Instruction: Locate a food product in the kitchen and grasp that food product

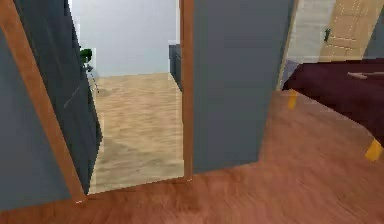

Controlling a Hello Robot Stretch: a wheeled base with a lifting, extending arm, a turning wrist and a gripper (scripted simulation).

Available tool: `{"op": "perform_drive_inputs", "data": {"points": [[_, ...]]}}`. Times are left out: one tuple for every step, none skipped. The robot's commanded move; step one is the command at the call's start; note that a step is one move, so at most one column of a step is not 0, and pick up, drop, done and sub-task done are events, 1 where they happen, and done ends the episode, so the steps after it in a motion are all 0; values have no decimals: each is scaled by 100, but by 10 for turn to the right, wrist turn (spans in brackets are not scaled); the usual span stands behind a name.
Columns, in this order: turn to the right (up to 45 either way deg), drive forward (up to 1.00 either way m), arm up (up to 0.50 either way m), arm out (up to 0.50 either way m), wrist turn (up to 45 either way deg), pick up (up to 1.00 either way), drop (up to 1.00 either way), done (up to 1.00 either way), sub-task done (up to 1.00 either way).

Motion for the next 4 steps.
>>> {"op": "perform_drive_inputs", "data": {"points": [[-120, 0, 0, 0, 0, 0, 0, 0, 0], [0, 10, 0, 0, 0, 0, 0, 0, 0], [450, 0, 0, 0, 0, 0, 0, 0, 0], [90, 0, 0, 0, 0, 0, 0, 0, 0]]}}
